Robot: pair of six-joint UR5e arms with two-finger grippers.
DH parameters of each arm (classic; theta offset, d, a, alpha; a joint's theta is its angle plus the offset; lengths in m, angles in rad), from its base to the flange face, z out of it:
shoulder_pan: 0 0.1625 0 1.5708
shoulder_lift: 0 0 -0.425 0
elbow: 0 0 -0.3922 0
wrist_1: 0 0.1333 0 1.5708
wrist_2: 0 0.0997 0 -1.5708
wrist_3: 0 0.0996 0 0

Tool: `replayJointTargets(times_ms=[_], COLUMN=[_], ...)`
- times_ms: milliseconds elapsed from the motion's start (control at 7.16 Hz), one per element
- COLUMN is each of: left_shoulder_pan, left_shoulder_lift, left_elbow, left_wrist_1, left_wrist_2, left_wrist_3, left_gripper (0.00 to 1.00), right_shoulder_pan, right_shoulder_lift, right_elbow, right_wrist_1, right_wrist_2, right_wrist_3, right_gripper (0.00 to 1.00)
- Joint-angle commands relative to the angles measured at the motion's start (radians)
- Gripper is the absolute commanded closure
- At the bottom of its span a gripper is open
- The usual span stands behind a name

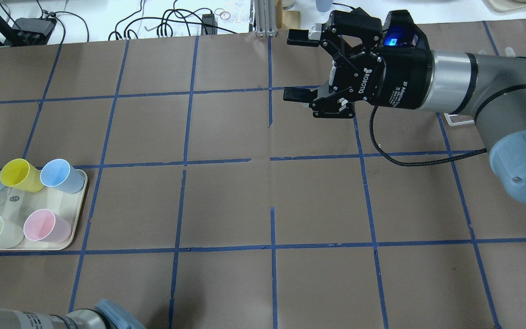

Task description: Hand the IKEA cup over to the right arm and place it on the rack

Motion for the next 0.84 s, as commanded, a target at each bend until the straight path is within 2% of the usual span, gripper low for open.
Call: replayJointTargets(times_ms=[0, 140, 699], left_shoulder_pan=[-0.172, -0.266, -0.492], left_shoulder_lift=[0.040, 0.060, 0.089], left_elbow=[0.132, 0.125, 0.111], left_wrist_1=[-0.320, -0.356, -0.632], left_wrist_2=[-0.110, -0.238, -0.588], left_wrist_3=[-0.177, -0.264, -0.320], left_gripper=[1.00, 1.00, 1.00], right_shoulder_pan=[0.000, 0.000, -0.002], right_shoulder_lift=[0.006, 0.006, 0.009], right_elbow=[-0.001, -0.003, -0.003], right_wrist_1=[0.000, 0.000, -0.001], right_wrist_2=[0.004, 0.011, 0.001], right_wrist_3=[0.008, 0.008, 0.009], right_gripper=[0.00, 0.00, 0.00])
